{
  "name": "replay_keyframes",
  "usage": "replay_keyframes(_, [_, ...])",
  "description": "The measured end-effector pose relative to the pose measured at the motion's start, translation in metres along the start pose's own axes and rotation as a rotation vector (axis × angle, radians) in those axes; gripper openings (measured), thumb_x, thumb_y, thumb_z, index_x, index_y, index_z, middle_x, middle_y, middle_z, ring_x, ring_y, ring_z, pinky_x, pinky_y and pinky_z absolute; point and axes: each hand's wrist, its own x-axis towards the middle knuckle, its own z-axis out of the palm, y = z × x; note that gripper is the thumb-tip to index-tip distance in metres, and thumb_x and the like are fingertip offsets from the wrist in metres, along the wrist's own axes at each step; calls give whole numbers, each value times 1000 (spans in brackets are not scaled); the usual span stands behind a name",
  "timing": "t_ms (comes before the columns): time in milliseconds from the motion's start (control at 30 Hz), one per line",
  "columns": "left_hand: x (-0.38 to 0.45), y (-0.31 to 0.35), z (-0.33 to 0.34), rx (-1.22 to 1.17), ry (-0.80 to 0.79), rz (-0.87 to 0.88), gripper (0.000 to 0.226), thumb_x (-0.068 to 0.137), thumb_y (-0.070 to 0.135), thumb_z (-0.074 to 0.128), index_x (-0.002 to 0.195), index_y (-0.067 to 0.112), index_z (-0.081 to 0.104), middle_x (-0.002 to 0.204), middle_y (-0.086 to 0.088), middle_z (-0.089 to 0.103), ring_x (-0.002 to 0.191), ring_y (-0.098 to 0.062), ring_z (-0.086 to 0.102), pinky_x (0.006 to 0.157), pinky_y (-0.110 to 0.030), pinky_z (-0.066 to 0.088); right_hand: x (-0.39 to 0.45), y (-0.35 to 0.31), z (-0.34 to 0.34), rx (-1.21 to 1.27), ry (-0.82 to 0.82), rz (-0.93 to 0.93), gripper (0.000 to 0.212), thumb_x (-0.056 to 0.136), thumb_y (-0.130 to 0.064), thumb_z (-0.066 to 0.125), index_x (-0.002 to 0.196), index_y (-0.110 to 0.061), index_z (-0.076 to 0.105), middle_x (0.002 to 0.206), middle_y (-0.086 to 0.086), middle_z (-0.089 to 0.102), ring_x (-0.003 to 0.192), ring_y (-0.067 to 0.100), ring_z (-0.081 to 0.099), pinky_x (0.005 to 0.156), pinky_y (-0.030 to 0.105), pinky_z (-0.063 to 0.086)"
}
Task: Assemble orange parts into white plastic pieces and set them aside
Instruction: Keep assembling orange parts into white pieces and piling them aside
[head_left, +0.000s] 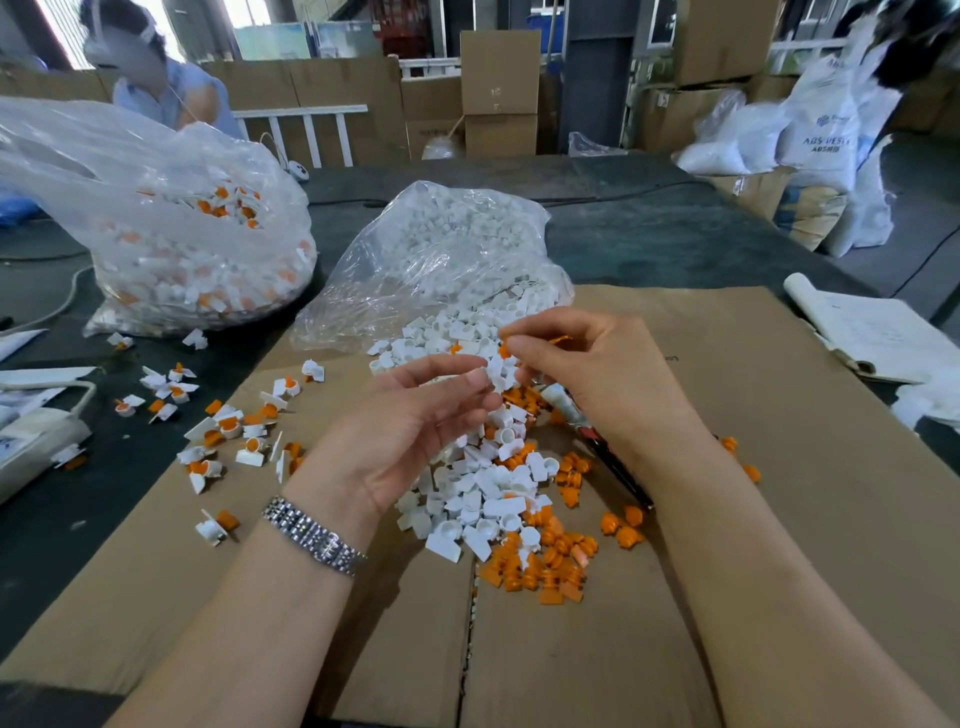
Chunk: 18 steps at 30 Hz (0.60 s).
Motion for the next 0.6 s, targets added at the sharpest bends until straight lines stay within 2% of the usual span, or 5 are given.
replay_keyframes(167, [-1, -1, 3, -30, -32, -1, 22, 79, 1, 73, 100, -2, 78, 96, -22, 77, 81, -23, 77, 64, -21, 60, -1, -2, 4, -10, -51, -32, 6, 89, -13, 75, 94, -13, 77, 82, -1, 75, 72, 10, 70, 71, 14, 54])
replay_keyframes(300, [-1, 0, 4, -38, -45, 2, 16, 80, 5, 72, 92, 1, 82, 94, -21, 77, 82, -24, 78, 65, -21, 60, 1, 2, 2, -117, -73, -55, 4, 91, -18, 73, 92, -19, 76, 82, -9, 73, 74, 0, 65, 76, 19, 55])
replay_keyframes(400, [-1, -3, 4, 11, -9, 60, 16, 73, 2, 76, 88, 3, 82, 94, -20, 77, 83, -26, 77, 69, -23, 61, 2, 5, 4, -260, -93, -95, 4, 92, -22, 70, 92, -22, 74, 84, -11, 70, 80, 4, 65, 78, 22, 54])
replay_keyframes(500, [-1, -9, 5, 265, 105, 201, 16, 69, 8, 85, 81, 17, 81, 91, -11, 79, 85, -24, 77, 80, -29, 61, 3, 8, 10, -357, -90, -93, 4, 93, -25, 69, 90, -25, 72, 82, -14, 67, 78, 2, 63, 72, 19, 50])
replay_keyframes(600, [0, -15, 5, 505, 194, 326, 16, 77, 15, 88, 84, 26, 80, 85, -2, 79, 79, -15, 76, 71, -18, 57, 4, 11, 14, -363, -69, -65, 5, 94, -23, 68, 89, -25, 70, 78, -14, 65, 72, 1, 61, 67, 15, 45])
